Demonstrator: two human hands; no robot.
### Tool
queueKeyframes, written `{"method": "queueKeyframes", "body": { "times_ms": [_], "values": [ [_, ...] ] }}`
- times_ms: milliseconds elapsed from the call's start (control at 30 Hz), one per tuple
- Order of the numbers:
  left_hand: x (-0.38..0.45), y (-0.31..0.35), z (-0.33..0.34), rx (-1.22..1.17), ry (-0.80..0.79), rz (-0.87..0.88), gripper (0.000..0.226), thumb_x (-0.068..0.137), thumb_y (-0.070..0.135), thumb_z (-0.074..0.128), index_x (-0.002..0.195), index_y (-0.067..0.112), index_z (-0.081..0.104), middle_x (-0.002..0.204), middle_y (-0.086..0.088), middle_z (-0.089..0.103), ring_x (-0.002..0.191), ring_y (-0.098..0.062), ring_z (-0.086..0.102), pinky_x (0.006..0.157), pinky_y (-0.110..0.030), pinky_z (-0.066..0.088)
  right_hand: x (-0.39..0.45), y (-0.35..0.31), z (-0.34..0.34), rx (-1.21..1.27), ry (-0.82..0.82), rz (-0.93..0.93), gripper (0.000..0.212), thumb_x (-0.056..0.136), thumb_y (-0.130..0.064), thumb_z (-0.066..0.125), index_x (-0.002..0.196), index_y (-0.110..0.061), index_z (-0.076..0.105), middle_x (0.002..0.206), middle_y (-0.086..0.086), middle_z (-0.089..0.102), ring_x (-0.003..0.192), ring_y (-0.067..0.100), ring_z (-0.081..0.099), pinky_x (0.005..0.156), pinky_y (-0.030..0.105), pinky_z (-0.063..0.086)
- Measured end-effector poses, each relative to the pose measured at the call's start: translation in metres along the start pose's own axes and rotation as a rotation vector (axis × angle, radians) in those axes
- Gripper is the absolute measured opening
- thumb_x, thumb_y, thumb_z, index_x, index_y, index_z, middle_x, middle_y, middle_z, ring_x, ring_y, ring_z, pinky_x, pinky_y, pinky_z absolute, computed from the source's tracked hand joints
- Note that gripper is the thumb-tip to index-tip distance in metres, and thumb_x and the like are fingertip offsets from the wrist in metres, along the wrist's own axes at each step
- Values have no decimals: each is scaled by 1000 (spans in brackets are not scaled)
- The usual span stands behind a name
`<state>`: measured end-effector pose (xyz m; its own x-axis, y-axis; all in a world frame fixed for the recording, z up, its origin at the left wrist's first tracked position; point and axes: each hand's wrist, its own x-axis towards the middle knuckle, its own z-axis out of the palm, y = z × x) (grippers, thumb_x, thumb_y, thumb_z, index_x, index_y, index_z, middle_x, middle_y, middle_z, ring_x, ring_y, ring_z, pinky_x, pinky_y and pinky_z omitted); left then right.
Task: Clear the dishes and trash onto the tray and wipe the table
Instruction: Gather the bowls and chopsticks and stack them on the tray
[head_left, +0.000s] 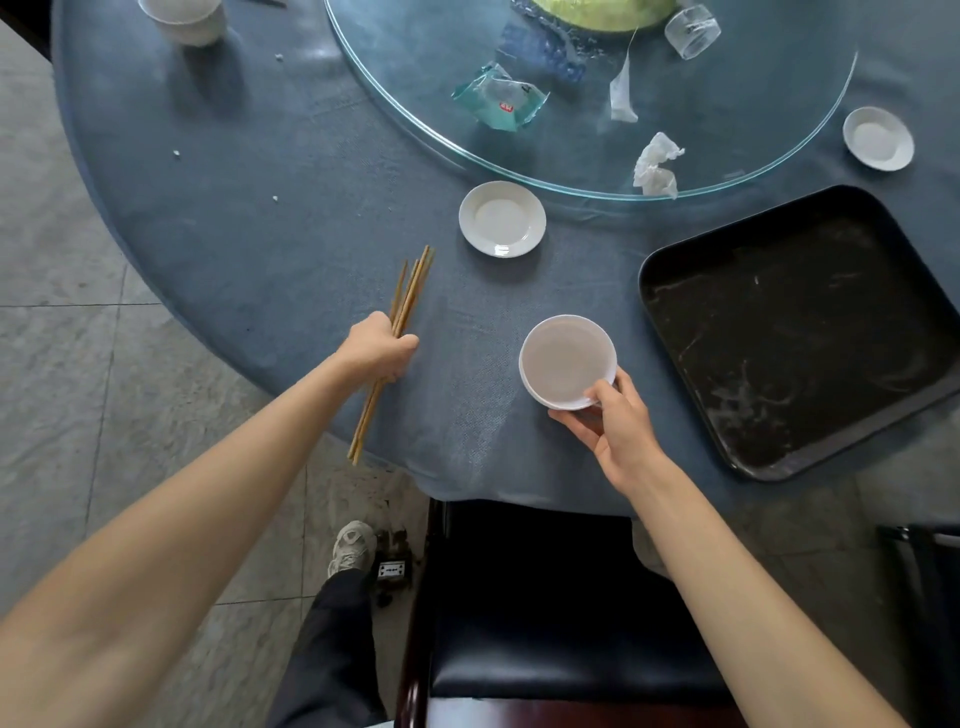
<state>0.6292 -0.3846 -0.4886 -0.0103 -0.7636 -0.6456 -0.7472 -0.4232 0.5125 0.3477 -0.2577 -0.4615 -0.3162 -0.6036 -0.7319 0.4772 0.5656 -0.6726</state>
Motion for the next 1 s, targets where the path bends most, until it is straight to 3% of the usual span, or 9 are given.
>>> {"method": "queueKeyframes", "body": {
  "times_ms": [67, 167, 267, 433, 600, 767, 900, 1000],
  "values": [
    [-2, -14, -10, -102, -3, -4, 18, 84, 26, 49, 83, 8, 48, 83, -19, 67, 66, -29, 61, 72, -47, 59, -8, 3, 12, -6, -17, -8, 46, 94, -2, 49, 132, -23, 62, 132, 8, 62, 110, 29, 70, 81, 43, 64],
    [-8, -36, -32, -248, 28, -34, 12, 89, 22, 42, 81, 14, 45, 76, -11, 54, 55, -22, 47, 49, -29, 43, -21, 11, 41, -16, -46, -20, 46, 93, -2, 48, 131, -23, 62, 136, 10, 60, 105, 29, 73, 81, 41, 64],
    [-7, -62, -65, -402, 37, -75, 18, 92, 21, 44, 75, 17, 48, 63, -4, 45, 45, -17, 36, 45, -21, 30, -35, 23, 82, 0, -71, -27, 45, 92, -2, 48, 129, -23, 63, 139, 11, 60, 106, 29, 73, 79, 38, 64],
    [-7, -113, -137, -564, -43, -28, 36, 102, 38, 44, 73, 17, 50, 52, 2, 35, 29, -6, 29, 39, -18, 22, -59, 55, 173, 12, -62, -28, 46, 92, -1, 48, 130, -22, 63, 138, 13, 61, 109, 33, 72, 77, 37, 64],
    [-27, -167, -231, -542, -75, 79, 54, 104, 54, 32, 79, 13, 58, 60, 2, 39, 41, -10, 31, 40, -18, 24, -86, 79, 281, 53, -35, -25, 49, 93, 0, 48, 137, -18, 58, 136, 14, 59, 111, 34, 69, 72, 37, 64],
    [-27, -202, -317, -546, -60, 98, 54, 106, 51, 29, 89, 12, 62, 63, 2, 40, 47, -10, 34, 45, -23, 27, -97, 87, 377, 45, -60, -5, 44, 95, 0, 46, 134, -16, 59, 127, 13, 63, 99, 30, 71, 69, 36, 64],
    [-2, -218, -366, -560, -50, 84, 51, 106, 49, 33, 97, 9, 63, 64, 2, 42, 47, -9, 34, 46, -24, 27, -84, 85, 441, 0, -103, 5, 46, 94, -1, 46, 135, -17, 58, 129, 13, 62, 107, 38, 71, 72, 38, 65],
    [29, -214, -400, -578, -49, 37, 44, 107, 42, 34, 94, 11, 62, 65, 2, 41, 51, -12, 30, 50, -27, 24, -66, 77, 485, -27, -105, -17, 42, 93, -1, 46, 128, -19, 61, 131, 17, 62, 103, 38, 72, 69, 35, 64]
  ]
}}
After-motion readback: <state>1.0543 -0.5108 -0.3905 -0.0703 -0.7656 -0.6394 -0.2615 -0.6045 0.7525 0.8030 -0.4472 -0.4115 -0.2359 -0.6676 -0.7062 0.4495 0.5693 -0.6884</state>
